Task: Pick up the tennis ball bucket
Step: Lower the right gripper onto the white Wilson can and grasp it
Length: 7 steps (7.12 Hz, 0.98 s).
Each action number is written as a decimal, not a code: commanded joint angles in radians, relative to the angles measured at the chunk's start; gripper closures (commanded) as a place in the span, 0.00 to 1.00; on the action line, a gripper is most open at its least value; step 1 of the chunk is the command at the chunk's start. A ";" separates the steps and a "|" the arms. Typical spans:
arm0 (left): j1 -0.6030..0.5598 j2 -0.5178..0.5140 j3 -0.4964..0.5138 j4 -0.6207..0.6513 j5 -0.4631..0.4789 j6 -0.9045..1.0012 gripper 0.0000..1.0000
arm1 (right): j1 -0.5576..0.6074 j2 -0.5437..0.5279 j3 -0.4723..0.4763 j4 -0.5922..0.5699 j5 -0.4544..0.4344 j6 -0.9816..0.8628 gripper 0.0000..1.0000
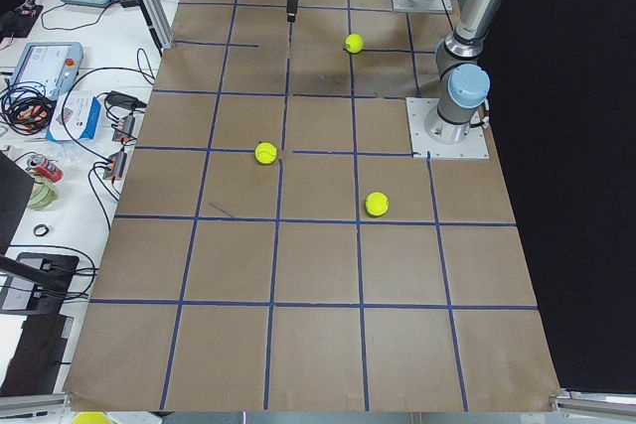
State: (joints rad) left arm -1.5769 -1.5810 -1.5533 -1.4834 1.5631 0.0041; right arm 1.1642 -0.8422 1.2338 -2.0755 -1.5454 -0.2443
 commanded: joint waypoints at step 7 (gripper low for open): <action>-0.002 -0.001 -0.005 -0.002 0.002 0.002 0.00 | 0.005 0.006 0.113 -0.087 -0.007 -0.016 0.32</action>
State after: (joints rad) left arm -1.5779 -1.5831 -1.5560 -1.4844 1.5647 0.0055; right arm 1.1689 -0.8264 1.3478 -2.1561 -1.5503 -0.2596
